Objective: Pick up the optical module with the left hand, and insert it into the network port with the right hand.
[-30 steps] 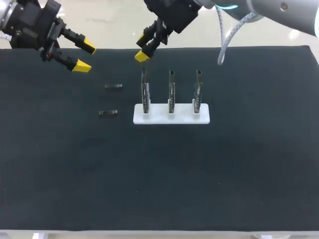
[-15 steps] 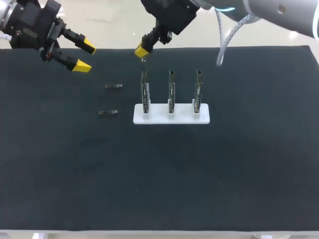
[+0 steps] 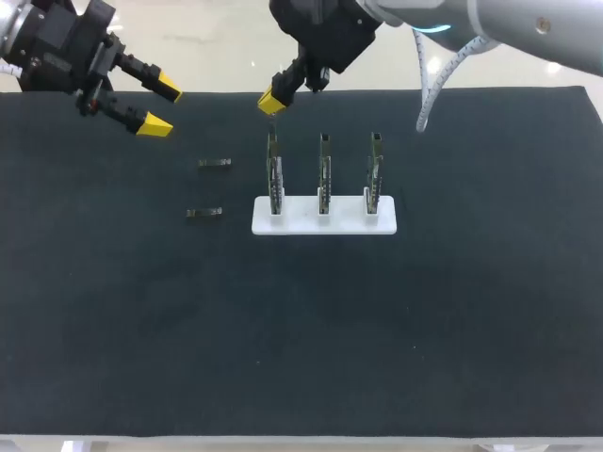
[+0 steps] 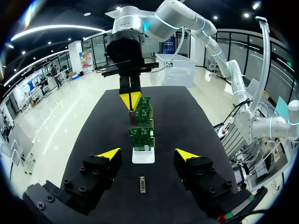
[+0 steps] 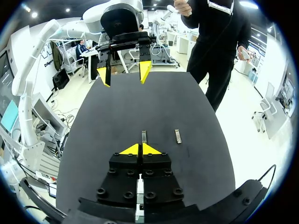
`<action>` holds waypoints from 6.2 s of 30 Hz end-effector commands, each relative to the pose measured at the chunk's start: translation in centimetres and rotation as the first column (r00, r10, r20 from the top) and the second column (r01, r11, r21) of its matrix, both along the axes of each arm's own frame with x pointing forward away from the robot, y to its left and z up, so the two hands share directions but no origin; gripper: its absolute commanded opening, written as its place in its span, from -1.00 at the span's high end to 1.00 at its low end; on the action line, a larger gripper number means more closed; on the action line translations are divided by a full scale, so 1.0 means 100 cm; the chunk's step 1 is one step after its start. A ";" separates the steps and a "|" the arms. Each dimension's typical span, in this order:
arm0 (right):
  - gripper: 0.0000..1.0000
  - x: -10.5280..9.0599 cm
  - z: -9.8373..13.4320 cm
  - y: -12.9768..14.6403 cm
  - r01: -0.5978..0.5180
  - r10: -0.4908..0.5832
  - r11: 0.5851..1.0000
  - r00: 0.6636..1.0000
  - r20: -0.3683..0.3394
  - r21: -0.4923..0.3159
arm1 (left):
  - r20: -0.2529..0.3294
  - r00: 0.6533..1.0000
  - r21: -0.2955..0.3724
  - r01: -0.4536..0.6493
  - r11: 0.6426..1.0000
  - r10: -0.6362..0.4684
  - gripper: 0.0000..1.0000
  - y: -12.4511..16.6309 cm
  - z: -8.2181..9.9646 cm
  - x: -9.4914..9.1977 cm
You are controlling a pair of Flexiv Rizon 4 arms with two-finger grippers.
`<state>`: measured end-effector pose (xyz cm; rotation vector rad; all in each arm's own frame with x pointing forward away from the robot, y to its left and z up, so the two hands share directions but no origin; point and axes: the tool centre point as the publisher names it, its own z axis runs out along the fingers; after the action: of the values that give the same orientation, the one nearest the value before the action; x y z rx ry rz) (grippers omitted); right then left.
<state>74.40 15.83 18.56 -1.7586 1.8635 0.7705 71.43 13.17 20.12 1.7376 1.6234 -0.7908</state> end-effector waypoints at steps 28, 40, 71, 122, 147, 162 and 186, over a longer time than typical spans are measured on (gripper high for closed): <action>1.00 0.001 -0.023 0.000 0.009 -0.010 1.000 1.000 0.013 0.027 | -0.001 1.000 0.003 0.000 1.000 0.000 -1.00 0.000 0.000 0.000; 1.00 0.000 -0.035 -0.002 0.004 -0.005 1.000 0.999 0.039 0.025 | -0.001 1.000 0.003 0.000 1.000 0.000 -1.00 0.000 0.000 0.000; 1.00 0.003 -0.024 0.001 0.005 -0.006 1.000 0.999 0.046 0.018 | -0.001 1.000 0.003 0.000 1.000 0.000 -1.00 0.000 0.000 0.000; -1.00 -0.030 0.044 -0.191 -0.032 0.026 0.998 0.992 0.121 0.051 | -0.001 1.000 0.003 0.000 1.000 0.000 -1.00 0.000 0.000 0.000; -1.00 -0.030 0.044 -0.191 -0.032 0.026 0.998 0.992 0.121 0.051 | 0.001 1.000 0.036 -0.004 0.999 0.003 -1.00 0.005 -0.008 0.003; -1.00 -0.030 0.044 -0.191 -0.032 0.026 0.998 0.992 0.121 0.051 | 0.075 0.992 0.368 -0.119 0.922 0.098 -1.00 0.030 -0.060 0.023; -1.00 -0.030 0.044 -0.191 -0.032 0.026 0.998 0.992 0.121 0.051 | 0.038 0.994 0.679 -0.102 0.727 0.105 -1.00 0.039 -0.141 0.021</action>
<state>71.39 -3.30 22.96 -1.7639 1.7291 0.7022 73.03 17.46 6.31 2.0592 2.1346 -0.1529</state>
